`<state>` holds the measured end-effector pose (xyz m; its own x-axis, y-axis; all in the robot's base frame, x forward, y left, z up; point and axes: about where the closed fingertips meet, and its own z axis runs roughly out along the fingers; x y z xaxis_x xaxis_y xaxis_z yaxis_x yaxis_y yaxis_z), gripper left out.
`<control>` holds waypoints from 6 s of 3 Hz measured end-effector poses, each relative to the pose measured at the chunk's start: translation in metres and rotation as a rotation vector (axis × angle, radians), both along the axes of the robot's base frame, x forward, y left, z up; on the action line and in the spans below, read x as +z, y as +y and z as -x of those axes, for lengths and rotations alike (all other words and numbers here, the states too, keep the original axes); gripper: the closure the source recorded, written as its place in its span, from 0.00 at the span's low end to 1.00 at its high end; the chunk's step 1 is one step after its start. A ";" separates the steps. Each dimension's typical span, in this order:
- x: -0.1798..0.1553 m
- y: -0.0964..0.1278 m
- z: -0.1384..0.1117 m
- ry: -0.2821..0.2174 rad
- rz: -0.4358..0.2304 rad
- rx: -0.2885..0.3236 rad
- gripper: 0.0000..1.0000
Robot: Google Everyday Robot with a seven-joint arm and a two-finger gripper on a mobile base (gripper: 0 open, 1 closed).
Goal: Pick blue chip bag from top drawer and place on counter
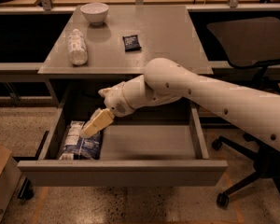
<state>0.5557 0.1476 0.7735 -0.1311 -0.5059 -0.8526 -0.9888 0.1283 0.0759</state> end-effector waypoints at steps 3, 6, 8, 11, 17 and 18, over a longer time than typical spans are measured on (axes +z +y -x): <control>-0.047 0.045 -0.020 0.017 0.009 -0.002 0.00; -0.124 0.060 -0.038 -0.020 0.143 -0.062 0.00; -0.149 0.059 -0.035 -0.009 0.207 -0.086 0.16; -0.136 0.059 -0.033 -0.001 0.157 -0.102 0.86; 0.098 -0.066 -0.005 0.048 -0.393 0.090 1.00; 0.148 -0.103 -0.032 -0.012 -0.307 0.083 1.00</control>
Offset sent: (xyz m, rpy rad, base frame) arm 0.0243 0.0544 -0.0485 0.0136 0.0162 0.0067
